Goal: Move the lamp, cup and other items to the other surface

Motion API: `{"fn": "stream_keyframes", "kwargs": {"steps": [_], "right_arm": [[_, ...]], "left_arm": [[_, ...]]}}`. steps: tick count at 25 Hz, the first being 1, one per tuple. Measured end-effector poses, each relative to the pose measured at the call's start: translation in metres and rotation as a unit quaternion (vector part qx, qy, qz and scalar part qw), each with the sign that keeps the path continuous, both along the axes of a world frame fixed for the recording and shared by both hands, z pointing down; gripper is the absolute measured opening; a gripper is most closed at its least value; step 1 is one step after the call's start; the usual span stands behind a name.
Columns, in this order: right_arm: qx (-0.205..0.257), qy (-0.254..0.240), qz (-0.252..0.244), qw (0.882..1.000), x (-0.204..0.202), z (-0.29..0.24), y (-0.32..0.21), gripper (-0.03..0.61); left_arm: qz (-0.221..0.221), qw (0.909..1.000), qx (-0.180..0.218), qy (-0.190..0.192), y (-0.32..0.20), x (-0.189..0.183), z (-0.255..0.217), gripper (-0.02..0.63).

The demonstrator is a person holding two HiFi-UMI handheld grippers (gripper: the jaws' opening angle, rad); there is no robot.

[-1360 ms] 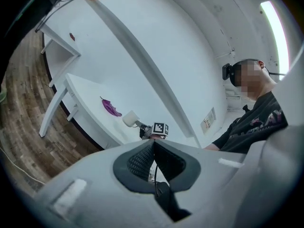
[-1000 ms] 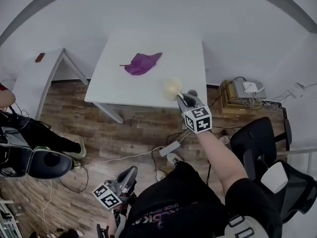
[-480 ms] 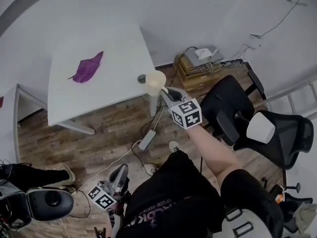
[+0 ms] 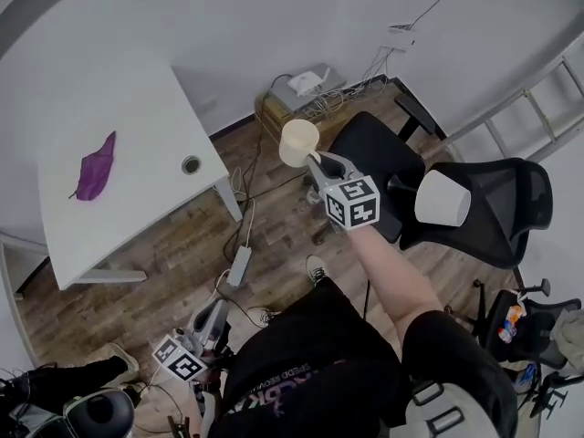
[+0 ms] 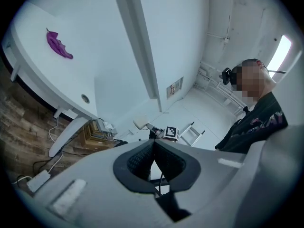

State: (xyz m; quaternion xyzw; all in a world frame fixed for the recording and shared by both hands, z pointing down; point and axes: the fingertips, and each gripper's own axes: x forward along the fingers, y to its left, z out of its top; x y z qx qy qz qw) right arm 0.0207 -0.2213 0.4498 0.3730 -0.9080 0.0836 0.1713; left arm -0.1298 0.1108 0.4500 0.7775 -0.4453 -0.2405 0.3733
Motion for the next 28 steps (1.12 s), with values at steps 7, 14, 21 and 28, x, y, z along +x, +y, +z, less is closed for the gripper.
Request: {"fn": "stream_keyframes", "kwargs": {"steps": [7,14,21,28], "right_arm": [[-0.016,0.007,0.078,0.997,0.119,0.014,-0.059,0.046],[-0.04,0.008,0.139,0.989,0.218,0.043,-0.129,0.046],[-0.072,0.012,0.181,0.981,0.282,0.091,-0.186,0.046],[-0.139,0.026,0.213,0.967,0.315,0.172,-0.222,0.046]], "left_arm": [[0.026,0.9996,-0.013,-0.002,-0.058,0.052,-0.001,-0.005],[0.041,0.9985,-0.035,-0.004,-0.12,0.117,0.002,-0.005],[0.038,0.9966,-0.072,-0.007,-0.163,0.158,0.019,-0.005],[0.036,0.991,-0.129,-0.005,-0.183,0.196,0.039,-0.005]]}}
